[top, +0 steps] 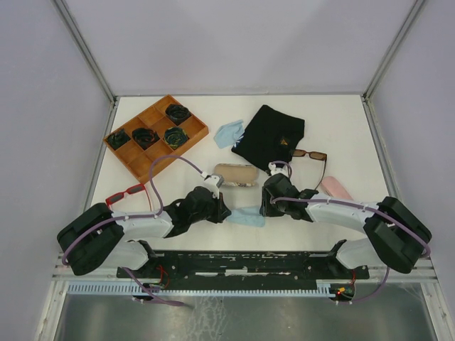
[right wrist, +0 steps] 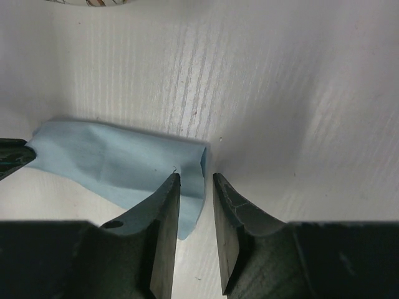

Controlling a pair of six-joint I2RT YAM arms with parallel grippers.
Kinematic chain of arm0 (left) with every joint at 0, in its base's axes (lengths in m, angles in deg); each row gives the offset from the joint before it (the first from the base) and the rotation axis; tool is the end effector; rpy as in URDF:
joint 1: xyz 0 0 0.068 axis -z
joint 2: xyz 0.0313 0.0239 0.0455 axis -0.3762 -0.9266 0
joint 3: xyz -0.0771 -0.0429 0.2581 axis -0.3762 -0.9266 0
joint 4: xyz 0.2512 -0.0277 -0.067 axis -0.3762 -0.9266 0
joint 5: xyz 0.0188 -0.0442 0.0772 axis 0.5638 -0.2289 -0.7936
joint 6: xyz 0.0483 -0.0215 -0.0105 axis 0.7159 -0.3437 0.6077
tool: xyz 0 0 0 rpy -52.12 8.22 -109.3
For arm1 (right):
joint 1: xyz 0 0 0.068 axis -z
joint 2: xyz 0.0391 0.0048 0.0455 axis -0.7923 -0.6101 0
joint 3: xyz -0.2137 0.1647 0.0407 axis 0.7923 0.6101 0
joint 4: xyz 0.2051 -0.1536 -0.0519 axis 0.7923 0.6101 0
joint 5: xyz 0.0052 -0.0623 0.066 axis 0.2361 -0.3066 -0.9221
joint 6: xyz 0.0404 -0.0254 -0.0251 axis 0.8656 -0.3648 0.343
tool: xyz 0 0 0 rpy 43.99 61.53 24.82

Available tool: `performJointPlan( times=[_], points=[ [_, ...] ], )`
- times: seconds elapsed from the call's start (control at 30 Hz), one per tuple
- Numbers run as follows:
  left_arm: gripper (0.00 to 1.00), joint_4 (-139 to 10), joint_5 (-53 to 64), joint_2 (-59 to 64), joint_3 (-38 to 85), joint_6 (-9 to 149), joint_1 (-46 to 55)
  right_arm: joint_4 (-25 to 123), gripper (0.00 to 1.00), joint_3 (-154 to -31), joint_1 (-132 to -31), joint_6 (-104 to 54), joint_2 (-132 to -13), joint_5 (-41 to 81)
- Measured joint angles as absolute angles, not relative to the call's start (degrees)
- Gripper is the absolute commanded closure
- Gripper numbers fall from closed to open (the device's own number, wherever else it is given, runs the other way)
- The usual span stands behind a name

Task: Organize the sunglasses
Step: Pick up the glasses cleaning cloth from the center of the board.

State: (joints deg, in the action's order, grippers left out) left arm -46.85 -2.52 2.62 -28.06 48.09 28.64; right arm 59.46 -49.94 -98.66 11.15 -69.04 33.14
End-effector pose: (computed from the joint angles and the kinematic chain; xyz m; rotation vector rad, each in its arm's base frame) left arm 0.1479 -0.1811 0.1413 0.3446 2.2792 -0.8139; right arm 0.1702 0.1729 0.1514 -0.0401 2.6102 0.4730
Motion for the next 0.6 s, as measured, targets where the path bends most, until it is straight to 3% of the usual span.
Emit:
performJointPlan(
  times=[0.17, 0.27, 0.47, 0.6],
  points=[
    [0.97, -46.8, -2.5, 2.6, -28.1, 48.1, 28.6, 56.6, 0.72, -50.2, -98.1, 11.0, -70.5, 32.3],
    [0.97, -46.9, -2.5, 2.6, -28.1, 48.1, 28.6, 55.9, 0.82, -50.2, -98.0, 10.9, -70.9, 31.9],
    [0.80, -47.3, -2.7, 2.6, -28.1, 48.1, 28.5, 56.0, 0.99, -50.2, -98.0, 10.7, -71.2, 31.2],
    [0.74, -47.5, -2.8, 2.6, -28.0, 48.1, 28.3, 56.2, 1.00, -50.2, -98.0, 10.6, -71.2, 31.2]
  ],
)
